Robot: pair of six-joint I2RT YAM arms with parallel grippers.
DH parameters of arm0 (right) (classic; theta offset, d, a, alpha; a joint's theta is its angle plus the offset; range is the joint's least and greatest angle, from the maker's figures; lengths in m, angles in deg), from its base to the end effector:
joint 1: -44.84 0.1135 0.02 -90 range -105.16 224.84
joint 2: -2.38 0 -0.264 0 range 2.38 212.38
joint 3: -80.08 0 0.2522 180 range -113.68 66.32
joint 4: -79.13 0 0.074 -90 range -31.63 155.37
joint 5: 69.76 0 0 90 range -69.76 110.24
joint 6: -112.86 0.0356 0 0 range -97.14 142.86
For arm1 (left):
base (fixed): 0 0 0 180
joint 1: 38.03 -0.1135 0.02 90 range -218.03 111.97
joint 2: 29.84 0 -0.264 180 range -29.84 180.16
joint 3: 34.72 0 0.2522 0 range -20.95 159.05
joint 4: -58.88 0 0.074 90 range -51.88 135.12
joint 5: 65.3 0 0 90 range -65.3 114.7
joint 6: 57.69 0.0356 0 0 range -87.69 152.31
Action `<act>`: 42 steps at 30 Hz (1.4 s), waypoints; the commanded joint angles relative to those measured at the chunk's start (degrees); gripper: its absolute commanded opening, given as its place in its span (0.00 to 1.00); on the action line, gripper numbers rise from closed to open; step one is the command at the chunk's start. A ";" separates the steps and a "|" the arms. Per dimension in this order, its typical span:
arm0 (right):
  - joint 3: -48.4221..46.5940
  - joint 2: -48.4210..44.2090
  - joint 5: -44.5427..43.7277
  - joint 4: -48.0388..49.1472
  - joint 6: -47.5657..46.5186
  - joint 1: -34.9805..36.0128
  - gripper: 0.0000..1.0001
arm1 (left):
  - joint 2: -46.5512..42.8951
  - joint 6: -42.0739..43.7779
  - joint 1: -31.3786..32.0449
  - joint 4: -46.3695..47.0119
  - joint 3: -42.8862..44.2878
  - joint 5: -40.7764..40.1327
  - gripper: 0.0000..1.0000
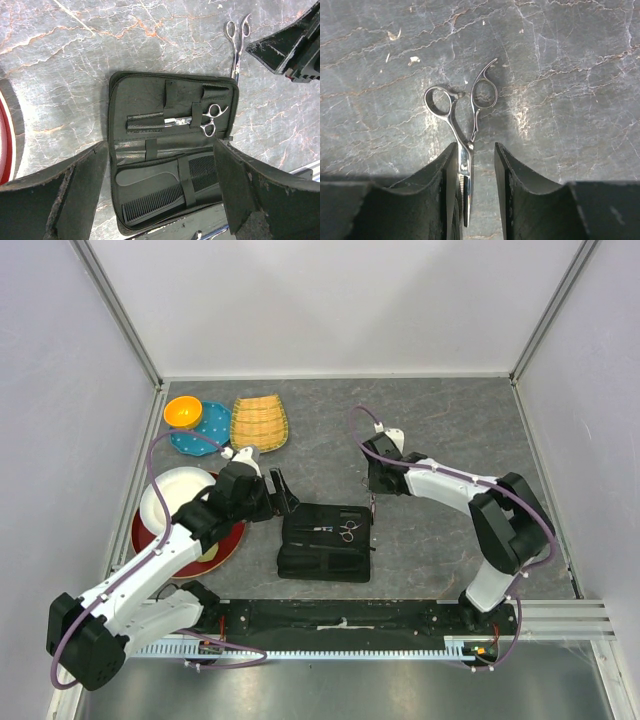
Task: Sort the hair-cutting tools
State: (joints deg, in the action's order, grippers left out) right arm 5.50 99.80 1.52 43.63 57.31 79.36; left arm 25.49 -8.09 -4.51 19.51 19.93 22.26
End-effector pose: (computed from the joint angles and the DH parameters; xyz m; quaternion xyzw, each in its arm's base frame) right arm 0.2891 0.1850 0.1857 0.0438 0.9493 0.0234 0.3104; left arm 0.1725 -0.1124 0.2571 -0.0634 0.9041 -0.2384 0.3489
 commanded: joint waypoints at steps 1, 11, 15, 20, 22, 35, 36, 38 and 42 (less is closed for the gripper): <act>-3.60 2.15 -1.41 2.22 0.08 -0.77 0.41 | -0.58 1.82 -0.29 1.44 0.78 1.03 0.91; -5.72 8.83 -0.61 2.84 -0.44 -1.56 0.31 | -0.66 1.56 -0.38 1.44 0.34 1.38 0.90; -5.89 10.15 -0.88 2.93 0.26 -2.09 0.26 | -1.10 1.55 -0.47 1.35 0.07 1.38 0.90; -6.15 11.47 0.26 2.93 -0.53 -2.79 0.00 | -1.28 1.73 -0.47 1.00 0.25 1.56 0.90; -5.89 11.38 0.88 3.02 -1.40 -3.23 0.00 | -1.28 1.91 -0.65 0.73 0.51 1.56 0.90; -1.41 -4.61 0.26 7.32 -8.00 -5.78 0.00 | 0.48 4.63 -0.73 1.43 3.41 4.19 0.90; -1.24 -5.57 0.35 7.41 -8.26 -5.87 0.00 | 0.74 4.89 -0.73 1.78 3.59 5.50 0.90; -0.62 -8.47 1.31 7.67 -8.88 -5.78 0.00 | 1.27 5.86 -0.73 2.92 4.03 7.00 0.90; 0.70 -14.79 9.90 9.42 -9.67 -5.78 0.00 | 1.53 7.44 -0.82 7.13 4.29 14.62 0.90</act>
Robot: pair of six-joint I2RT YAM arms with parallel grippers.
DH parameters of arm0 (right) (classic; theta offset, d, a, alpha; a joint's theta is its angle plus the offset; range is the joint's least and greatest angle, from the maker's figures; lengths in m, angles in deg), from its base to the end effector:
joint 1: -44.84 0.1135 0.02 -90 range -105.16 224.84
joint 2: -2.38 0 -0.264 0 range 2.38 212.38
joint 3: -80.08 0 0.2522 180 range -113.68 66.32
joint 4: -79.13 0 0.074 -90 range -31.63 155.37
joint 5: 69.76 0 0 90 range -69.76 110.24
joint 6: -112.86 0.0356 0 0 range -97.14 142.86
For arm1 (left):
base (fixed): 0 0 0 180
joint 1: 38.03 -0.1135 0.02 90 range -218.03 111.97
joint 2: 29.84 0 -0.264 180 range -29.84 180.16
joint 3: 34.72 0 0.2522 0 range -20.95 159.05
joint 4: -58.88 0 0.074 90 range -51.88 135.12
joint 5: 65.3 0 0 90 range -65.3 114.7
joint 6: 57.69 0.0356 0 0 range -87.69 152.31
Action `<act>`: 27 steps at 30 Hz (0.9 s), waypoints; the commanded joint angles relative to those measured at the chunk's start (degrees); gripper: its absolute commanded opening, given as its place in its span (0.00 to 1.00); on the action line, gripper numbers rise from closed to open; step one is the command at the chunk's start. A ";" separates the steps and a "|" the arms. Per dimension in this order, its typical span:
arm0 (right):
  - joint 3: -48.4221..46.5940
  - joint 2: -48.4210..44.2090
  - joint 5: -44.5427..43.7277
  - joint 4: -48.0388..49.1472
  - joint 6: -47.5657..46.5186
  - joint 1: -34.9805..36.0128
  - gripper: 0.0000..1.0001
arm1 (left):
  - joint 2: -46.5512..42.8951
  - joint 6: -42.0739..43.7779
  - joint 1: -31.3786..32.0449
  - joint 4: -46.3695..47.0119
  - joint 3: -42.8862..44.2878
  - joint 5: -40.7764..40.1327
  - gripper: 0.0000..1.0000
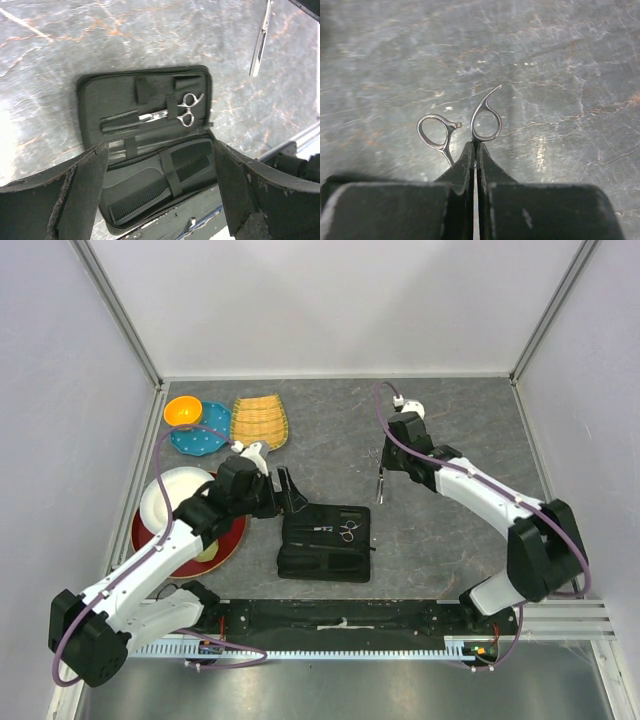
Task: Sort the hair-cutting tools
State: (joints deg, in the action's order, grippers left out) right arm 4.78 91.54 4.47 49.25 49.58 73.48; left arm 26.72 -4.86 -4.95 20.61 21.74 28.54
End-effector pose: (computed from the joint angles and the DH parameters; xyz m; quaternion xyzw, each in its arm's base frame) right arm 0.3023 0.1541 0.2422 0.0386 0.9117 0.0690 0.4032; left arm 0.1768 -0.1180 0.2654 -0.0175 0.8996 -0.2751 0.3386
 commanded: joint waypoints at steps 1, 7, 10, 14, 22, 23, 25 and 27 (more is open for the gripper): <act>1.77 -7.59 9.33 4.08 -1.76 0.10 0.00 | 0.31 4.47 -0.30 7.10 2.48 10.03 0.90; 6.25 -15.33 23.40 9.61 1.66 1.06 0.00 | 1.63 3.86 -0.30 16.14 2.65 20.93 0.88; 7.83 -18.41 24.73 10.67 2.37 2.99 0.00 | 2.16 3.33 -0.30 19.40 2.65 23.75 0.88; 10.20 -20.87 28.33 13.56 3.77 6.68 0.00 | 2.51 2.98 -0.21 23.98 1.95 27.01 0.88; 13.63 -24.82 35.01 18.40 4.66 11.17 0.00 | 1.54 3.85 -0.21 28.47 0.28 29.56 0.87; 13.90 -25.61 35.63 19.36 4.92 11.34 0.00 | 1.19 3.94 -0.21 28.64 0.19 29.39 0.87; 14.78 -26.32 37.91 20.42 5.36 11.52 0.00 | 1.19 3.86 -0.21 28.91 -0.16 29.65 0.87; 15.22 -27.02 39.31 21.74 6.23 11.79 0.00 | 1.54 3.42 -0.21 29.52 -0.33 29.83 0.87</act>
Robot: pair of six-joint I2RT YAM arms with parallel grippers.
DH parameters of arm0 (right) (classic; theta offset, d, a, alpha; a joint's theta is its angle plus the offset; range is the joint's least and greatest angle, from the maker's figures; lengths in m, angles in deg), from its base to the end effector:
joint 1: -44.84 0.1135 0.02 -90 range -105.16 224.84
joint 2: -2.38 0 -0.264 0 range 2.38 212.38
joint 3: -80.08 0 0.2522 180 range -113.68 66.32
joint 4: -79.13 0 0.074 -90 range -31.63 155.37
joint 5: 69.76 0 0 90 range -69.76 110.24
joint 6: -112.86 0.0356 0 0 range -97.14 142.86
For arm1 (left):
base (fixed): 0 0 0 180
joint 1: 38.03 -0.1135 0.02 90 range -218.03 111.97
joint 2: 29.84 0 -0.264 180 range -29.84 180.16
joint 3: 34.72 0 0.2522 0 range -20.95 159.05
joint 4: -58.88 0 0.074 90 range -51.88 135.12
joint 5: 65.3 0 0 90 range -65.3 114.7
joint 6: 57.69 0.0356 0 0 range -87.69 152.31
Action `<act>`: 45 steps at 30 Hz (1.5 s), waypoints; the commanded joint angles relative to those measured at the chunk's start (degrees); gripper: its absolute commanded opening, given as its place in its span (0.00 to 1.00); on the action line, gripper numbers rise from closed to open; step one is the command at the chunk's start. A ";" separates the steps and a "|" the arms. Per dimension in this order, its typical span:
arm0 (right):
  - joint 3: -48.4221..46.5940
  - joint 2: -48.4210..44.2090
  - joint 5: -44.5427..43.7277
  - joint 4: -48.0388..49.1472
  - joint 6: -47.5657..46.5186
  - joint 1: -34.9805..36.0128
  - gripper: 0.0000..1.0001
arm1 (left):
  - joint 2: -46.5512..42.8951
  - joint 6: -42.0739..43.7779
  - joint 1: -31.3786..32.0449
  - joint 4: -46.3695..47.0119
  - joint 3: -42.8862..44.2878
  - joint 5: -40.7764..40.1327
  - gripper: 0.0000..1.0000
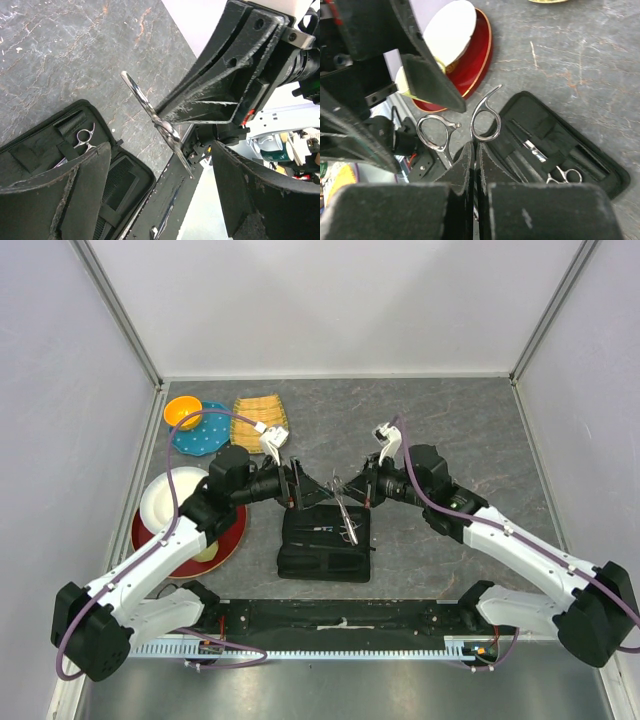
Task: Sort the hair-cutting tools
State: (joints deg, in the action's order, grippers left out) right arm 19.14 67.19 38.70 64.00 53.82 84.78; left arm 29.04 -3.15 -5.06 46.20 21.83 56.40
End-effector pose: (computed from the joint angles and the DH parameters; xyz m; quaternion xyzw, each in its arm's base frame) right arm 0.1930 0.1763 0.3003 -0.1558 0.7938 0.4388 0.3912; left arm 0.1880 -0.1443 0.3022 0.1496 0.7667 -0.5084 0.3624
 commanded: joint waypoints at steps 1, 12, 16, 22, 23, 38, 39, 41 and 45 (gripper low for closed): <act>1.21 -2.85 5.53 7.60 2.26 0.57 0.00 | -0.60 1.10 -0.10 4.28 -0.60 2.13 0.87; 3.14 -3.20 11.60 15.60 5.16 2.42 0.00 | 0.19 0.13 -0.01 5.69 -1.21 1.34 0.86; 3.85 -4.08 13.62 17.89 5.08 3.12 0.00 | 0.28 0.13 -0.01 5.69 -1.48 0.64 0.85; 4.11 -4.87 14.94 18.15 3.58 4.18 0.00 | 0.19 -0.04 -0.01 5.77 -1.12 -0.41 0.84; 4.11 -4.96 14.33 17.81 3.23 4.26 0.00 | 0.10 -0.04 -0.01 5.77 -0.86 -0.59 0.82; 1.04 -3.21 -0.52 7.61 -3.45 7.60 0.00 | -1.83 -9.18 -0.01 4.19 -1.30 -9.90 0.65; 0.51 -2.77 -1.31 7.00 -3.80 8.39 0.00 | -1.48 -10.58 -0.01 3.76 -1.30 -10.43 0.63; 0.16 -2.42 -3.51 6.55 -4.33 9.10 0.00 | -0.34 -11.29 0.08 2.88 -0.43 -11.22 0.60; -0.98 -1.80 -6.94 5.24 -5.29 10.50 0.00 | 1.95 -11.12 0.25 -1.43 2.38 -11.13 0.54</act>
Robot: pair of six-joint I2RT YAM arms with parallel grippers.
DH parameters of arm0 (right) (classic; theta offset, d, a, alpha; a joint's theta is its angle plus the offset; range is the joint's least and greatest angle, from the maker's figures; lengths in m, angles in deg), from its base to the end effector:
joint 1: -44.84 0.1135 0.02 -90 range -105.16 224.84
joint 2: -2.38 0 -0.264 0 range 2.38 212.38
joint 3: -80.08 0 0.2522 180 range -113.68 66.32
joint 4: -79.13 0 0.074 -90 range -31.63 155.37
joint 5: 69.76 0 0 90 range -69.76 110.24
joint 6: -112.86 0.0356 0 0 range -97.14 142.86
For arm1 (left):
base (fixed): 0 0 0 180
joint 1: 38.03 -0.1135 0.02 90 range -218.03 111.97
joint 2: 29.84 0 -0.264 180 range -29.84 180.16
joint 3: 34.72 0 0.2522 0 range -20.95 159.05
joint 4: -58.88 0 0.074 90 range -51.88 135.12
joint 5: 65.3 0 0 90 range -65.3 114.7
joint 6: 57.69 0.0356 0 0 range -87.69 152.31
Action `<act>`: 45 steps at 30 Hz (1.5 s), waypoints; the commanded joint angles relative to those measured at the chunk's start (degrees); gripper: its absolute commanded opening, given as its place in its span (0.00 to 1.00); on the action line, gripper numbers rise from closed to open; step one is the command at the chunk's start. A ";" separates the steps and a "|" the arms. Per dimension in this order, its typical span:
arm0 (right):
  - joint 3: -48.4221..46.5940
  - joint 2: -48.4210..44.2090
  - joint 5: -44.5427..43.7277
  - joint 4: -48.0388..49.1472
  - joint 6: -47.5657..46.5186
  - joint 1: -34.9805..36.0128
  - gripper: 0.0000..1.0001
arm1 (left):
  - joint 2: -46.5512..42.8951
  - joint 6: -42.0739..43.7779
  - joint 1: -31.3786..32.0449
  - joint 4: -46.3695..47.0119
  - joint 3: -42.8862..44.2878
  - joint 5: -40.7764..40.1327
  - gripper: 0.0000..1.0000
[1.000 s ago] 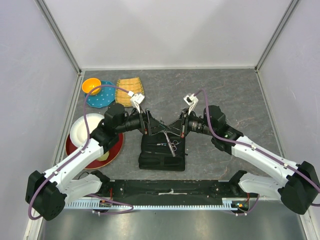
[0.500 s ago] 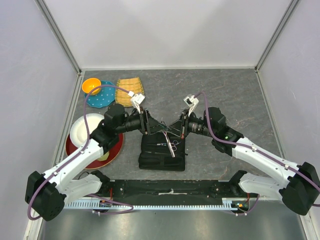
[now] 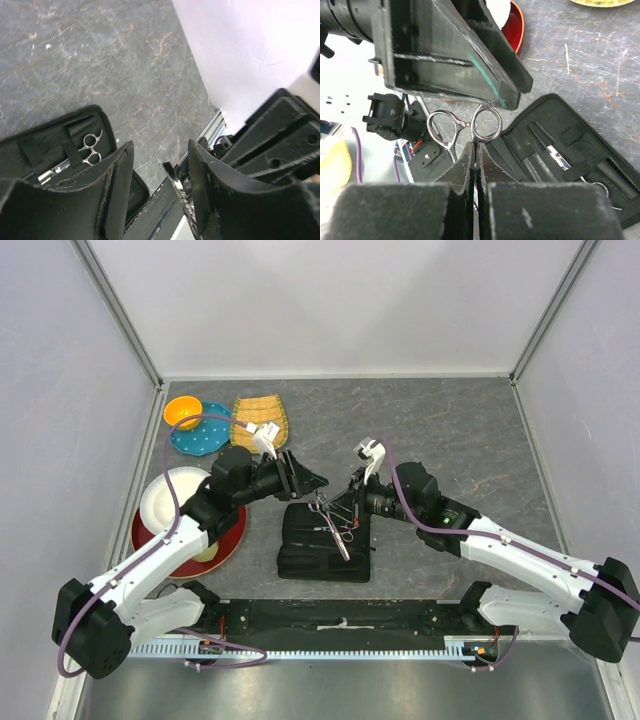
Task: Sort the hair-cutting tools
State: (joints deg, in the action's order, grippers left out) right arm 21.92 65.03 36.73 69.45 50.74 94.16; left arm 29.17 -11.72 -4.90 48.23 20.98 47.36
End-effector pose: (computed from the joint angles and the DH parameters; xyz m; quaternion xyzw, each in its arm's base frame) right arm 0.1585 0.2000 0.3018 -0.2318 0.7508 0.4678 0.4047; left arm 0.1931 -0.1424 0.2995 0.0471 0.7804 -0.4976 0.3756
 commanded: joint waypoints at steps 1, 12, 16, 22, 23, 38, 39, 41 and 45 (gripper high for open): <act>-3.94 0.45 -5.85 -0.64 -2.39 1.22 0.00 | 1.99 -2.38 0.19 -6.42 3.50 -2.61 0.54; -4.73 2.03 -12.88 -2.41 -3.62 2.53 0.00 | 1.90 -1.32 0.27 -12.52 5.44 -3.85 0.66; -4.64 2.56 -12.89 -1.79 -3.62 2.80 0.00 | 2.87 -1.23 0.27 -12.34 5.53 -2.88 0.61; -5.08 3.88 -12.62 -1.70 -6.08 4.03 0.00 | 5.42 -1.14 0.36 -12.17 5.97 -1.12 0.45; -5.08 4.14 -12.71 -1.79 -6.34 4.38 0.00 | 5.68 -1.06 0.36 -12.08 6.05 -0.60 0.43; -7.28 5.20 -16.14 -8.20 -6.78 5.35 0.55 | 6.30 1.05 0.54 -15.23 7.28 -3.49 0.02; -6.76 4.50 -16.14 -8.47 -7.13 5.35 0.61 | 6.13 1.40 0.54 -15.94 7.72 -4.10 0.02; -5.88 1.96 -15.79 -8.38 -8.53 5.35 0.73 | 5.78 2.36 0.54 -17.87 9.04 -5.34 0.02; -4.03 0.45 -8.87 -9.25 -13.02 5.35 0.80 | 5.25 2.99 0.45 -19.64 10.62 -6.13 0.02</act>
State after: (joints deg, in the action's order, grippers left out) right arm 17.44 67.67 22.44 60.29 42.43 99.27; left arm 35.90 -11.41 -4.31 29.94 27.58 43.05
